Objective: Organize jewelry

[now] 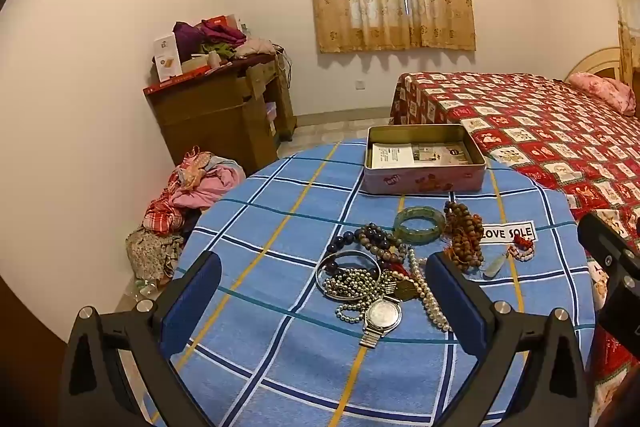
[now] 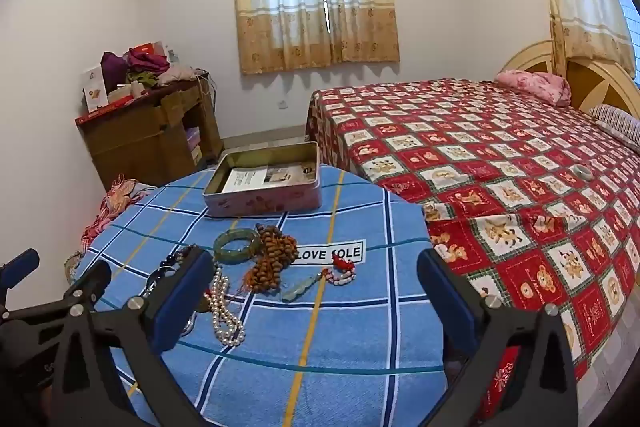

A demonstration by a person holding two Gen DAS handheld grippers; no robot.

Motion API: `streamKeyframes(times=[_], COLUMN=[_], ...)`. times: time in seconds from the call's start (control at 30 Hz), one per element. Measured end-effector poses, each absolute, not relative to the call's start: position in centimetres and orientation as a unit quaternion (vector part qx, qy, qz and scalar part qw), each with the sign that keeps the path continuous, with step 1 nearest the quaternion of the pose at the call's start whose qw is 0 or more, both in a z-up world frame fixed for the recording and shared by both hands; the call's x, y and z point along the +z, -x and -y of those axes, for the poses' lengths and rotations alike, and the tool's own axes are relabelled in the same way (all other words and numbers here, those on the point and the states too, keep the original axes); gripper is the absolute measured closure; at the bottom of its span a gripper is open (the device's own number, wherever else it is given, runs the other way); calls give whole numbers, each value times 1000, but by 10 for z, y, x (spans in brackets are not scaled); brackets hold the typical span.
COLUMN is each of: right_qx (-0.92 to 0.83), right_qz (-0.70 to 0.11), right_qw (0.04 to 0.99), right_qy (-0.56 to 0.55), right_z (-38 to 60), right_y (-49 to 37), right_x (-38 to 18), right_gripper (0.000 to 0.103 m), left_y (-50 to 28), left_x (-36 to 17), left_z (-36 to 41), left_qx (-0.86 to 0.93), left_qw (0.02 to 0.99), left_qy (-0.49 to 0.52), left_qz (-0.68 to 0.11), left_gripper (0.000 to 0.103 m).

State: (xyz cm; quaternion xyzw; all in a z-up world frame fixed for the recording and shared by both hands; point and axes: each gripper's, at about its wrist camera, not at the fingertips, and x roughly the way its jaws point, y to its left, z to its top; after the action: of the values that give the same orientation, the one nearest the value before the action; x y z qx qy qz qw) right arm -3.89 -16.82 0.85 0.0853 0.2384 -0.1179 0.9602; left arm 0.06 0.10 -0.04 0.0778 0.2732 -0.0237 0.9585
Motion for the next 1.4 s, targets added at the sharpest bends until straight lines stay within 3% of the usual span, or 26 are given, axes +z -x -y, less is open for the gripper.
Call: streamKeyframes(times=[0.2, 1.4], right_qx=[-118, -122], right_qz=[-237, -232], right_qw=[959, 960], right_qy=[-100, -103], right_z=[172, 177], right_y=[41, 40], right_x=[7, 8], right_gripper=[0, 0], left_y=[-5, 8], left_x=[-3, 11], left_z=[-10, -8], left_qx=[-61, -80], left_qw=[951, 964], left_qy=[-41, -31], left_qz=[-300, -251], left_gripper=[1, 1])
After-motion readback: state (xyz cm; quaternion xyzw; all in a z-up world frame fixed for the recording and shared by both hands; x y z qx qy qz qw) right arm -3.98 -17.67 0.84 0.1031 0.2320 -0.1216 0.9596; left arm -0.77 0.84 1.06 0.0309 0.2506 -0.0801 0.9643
